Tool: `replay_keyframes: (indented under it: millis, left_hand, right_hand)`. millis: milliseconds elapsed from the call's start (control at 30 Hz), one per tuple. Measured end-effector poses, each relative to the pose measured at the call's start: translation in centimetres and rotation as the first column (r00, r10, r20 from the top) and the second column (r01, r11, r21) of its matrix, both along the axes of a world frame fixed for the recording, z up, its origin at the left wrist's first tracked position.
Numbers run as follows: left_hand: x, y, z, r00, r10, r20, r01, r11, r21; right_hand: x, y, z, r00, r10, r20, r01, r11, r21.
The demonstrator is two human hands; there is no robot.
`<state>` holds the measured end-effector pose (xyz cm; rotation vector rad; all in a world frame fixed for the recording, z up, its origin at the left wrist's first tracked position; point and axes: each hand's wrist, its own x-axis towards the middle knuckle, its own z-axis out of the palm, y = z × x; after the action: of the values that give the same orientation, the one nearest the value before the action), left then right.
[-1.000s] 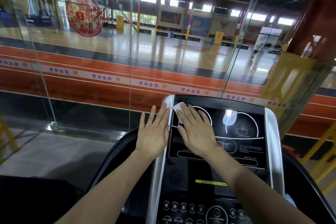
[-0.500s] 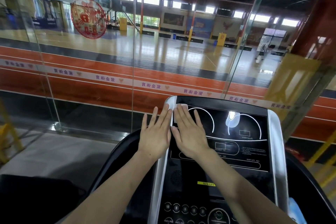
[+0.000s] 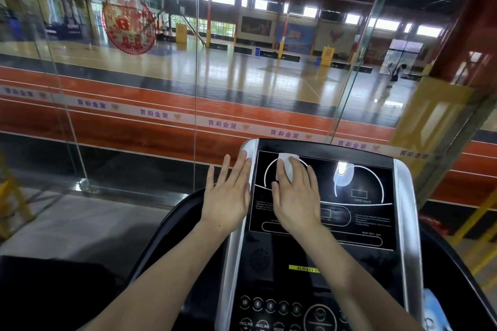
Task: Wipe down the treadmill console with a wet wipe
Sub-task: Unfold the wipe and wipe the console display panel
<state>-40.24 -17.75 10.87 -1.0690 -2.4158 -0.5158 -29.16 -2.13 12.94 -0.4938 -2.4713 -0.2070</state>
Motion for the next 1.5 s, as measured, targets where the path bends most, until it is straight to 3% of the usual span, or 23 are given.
replay_keyframes:
  millis: [367, 667, 900, 1167, 1500]
  left_hand:
    - [-0.1, 0.1, -0.3, 1.0, 0.015, -0.017, -0.015, 1.0, 0.002]
    - [0.1, 0.1, -0.2, 1.0, -0.002, -0.018, 0.002, 1.0, 0.006]
    - [-0.1, -0.1, 0.0, 0.999, 0.011, -0.033, -0.012, 1.0, -0.028]
    - [1.6, 1.0, 1.3, 0.997, 0.026, -0.066, -0.03, 0.998, -0.062]
    - [5.4, 8.4, 3.1, 0.985, -0.119, -0.121, 0.101, 0.984, -0.147]
  right_hand:
    - [-2.0, -1.8, -0.2, 0.977, 0.179, 0.117, -0.171, 0.983, -0.073]
    - [1.9, 1.7, -0.7, 0.999, 0.031, 0.026, -0.029, 0.996, -0.09]
    - [-2.2, -1.5, 0.1, 0.976, 0.174, 0.133, -0.165, 0.984, -0.073]
    - [2.3, 4.2, -0.7, 0.995, 0.095, 0.043, -0.094, 0.995, -0.023]
    - [8.9, 11.8, -1.3, 0.998, -0.063, -0.017, 0.062, 0.997, -0.055]
